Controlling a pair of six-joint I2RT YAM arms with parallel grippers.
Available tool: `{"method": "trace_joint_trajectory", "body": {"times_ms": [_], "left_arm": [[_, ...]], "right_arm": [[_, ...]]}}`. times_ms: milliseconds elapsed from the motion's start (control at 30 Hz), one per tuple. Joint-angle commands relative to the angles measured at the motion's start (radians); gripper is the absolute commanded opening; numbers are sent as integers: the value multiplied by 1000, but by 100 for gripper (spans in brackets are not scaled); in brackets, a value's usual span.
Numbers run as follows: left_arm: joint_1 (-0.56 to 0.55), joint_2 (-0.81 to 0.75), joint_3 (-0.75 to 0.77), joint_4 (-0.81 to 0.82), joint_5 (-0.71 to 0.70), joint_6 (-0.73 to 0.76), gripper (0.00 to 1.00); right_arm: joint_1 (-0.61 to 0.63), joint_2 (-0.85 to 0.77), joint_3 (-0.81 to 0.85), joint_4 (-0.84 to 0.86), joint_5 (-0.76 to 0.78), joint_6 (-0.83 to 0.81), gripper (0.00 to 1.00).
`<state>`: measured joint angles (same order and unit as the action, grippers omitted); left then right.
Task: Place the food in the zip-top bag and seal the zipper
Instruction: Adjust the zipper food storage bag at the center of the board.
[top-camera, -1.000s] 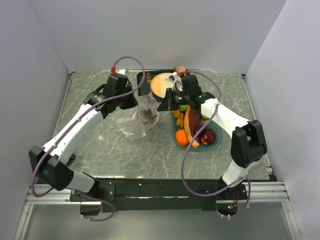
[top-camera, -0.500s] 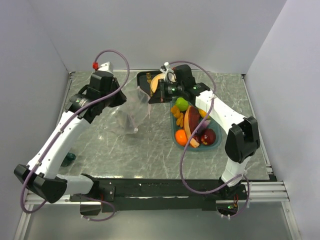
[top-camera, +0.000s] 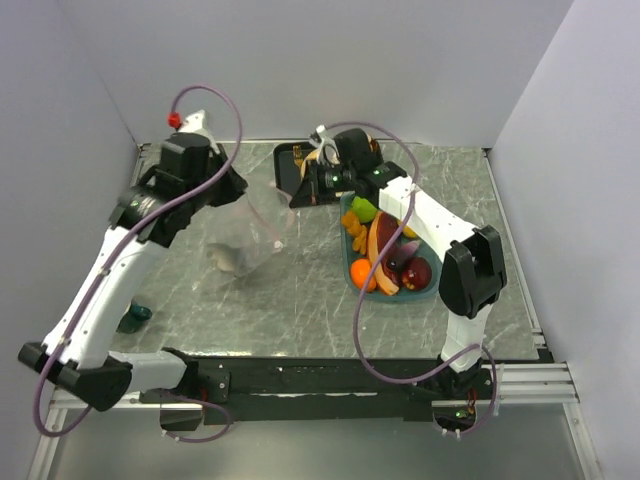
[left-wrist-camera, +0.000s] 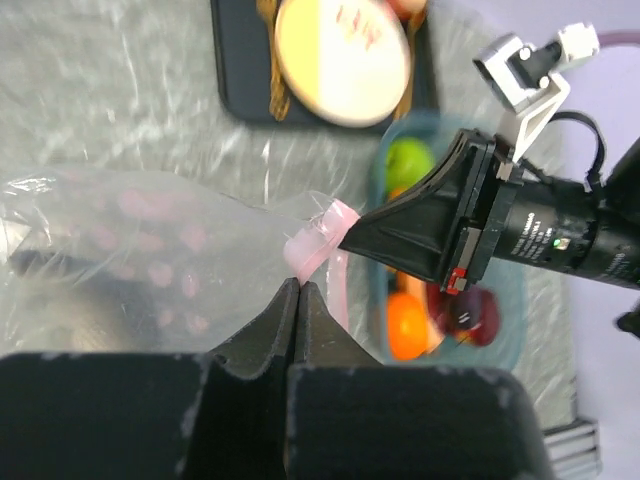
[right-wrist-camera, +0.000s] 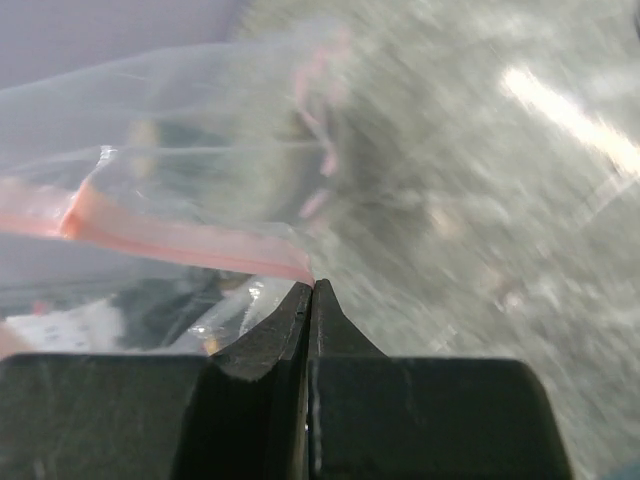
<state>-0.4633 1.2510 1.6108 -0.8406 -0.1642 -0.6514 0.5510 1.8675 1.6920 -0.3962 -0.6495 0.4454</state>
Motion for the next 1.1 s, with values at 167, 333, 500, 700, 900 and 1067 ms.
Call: {"method": "trace_joint_trajectory", "body": {"times_ms": [167, 333, 500, 700, 900, 1067], "left_arm": [[2, 128, -140, 123, 139, -1, 1], [-3, 169, -192, 188, 180, -27, 1], [-5, 177, -203, 227, 215, -39, 1], [-5, 208, -207, 252, 250, -39, 1], [-11, 215, -223, 261, 230, -37, 1], [-14, 217, -236, 273, 239, -31, 1]], "right_arm": [[-34, 7, -236, 19, 120, -5, 8], [-43, -11, -244, 37, 154, 6, 10], [-72, -28, -245, 28, 191, 19, 22], [-123, -137, -336, 49, 231, 32, 45], [-241, -296, -495, 51, 257, 56, 51], [-332, -295, -537, -33, 358, -2, 52]]}}
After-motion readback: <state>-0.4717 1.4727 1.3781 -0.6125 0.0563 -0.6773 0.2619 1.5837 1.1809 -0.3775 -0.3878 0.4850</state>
